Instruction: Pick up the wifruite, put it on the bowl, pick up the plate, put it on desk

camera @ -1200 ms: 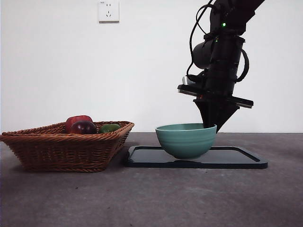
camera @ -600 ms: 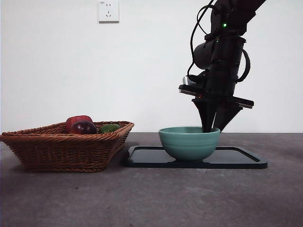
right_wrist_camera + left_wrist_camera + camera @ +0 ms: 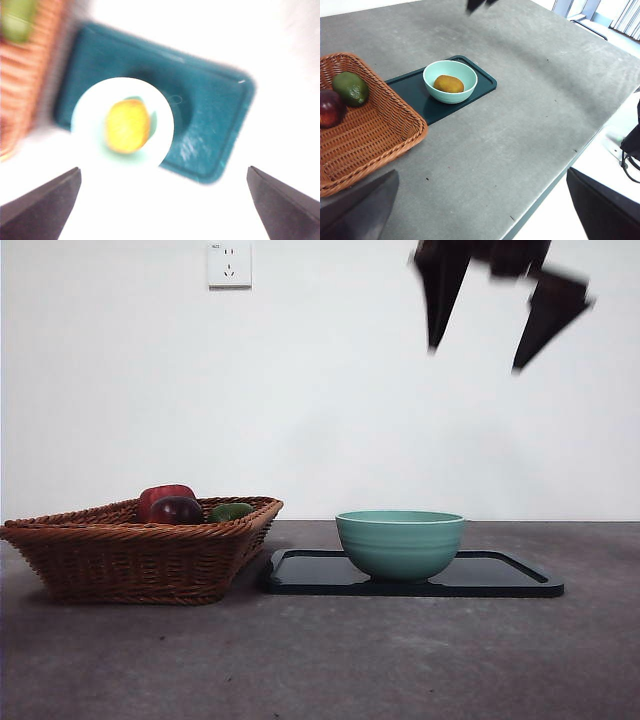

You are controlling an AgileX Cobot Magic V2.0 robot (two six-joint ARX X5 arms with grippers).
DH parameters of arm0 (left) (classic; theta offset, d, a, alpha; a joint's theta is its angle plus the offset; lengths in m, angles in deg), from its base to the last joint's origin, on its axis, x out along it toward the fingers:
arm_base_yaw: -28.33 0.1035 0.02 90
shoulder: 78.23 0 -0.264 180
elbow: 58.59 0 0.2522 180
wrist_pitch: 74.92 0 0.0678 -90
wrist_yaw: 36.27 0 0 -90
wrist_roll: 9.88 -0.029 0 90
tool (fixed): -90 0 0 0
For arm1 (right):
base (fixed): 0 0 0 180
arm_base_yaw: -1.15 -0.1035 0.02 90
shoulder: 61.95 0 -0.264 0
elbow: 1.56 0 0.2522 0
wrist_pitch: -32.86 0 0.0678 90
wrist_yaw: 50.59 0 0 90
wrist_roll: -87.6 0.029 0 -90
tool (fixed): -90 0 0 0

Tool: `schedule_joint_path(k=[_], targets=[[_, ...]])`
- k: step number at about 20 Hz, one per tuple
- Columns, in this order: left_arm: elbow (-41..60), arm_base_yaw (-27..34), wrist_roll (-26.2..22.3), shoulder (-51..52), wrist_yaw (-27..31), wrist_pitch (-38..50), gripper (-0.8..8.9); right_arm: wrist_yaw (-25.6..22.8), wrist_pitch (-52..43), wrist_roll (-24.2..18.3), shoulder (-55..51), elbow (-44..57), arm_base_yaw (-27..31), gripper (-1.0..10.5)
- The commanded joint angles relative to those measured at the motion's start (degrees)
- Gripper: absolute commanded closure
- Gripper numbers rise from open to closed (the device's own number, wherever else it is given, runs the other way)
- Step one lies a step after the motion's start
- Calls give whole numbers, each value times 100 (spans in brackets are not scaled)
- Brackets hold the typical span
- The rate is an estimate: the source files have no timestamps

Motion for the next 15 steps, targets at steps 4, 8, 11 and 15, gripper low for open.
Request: schedule_joint_path(k=[4,8,11,15], targets=[[-50,-52,20,-13,15,107,156,-269,634,-101,-1641,28,-92,348],[-50,-52,17,-13,15,326,156,-284,656,-98,-2907,538,-245,348],[-50,-52,20,-13,15,562,157,-275,564,-70,-3919,1360,-385,348],[-50,-52,17,-13,15,708,157,-264,258,125,-5436,2924,-505,348]])
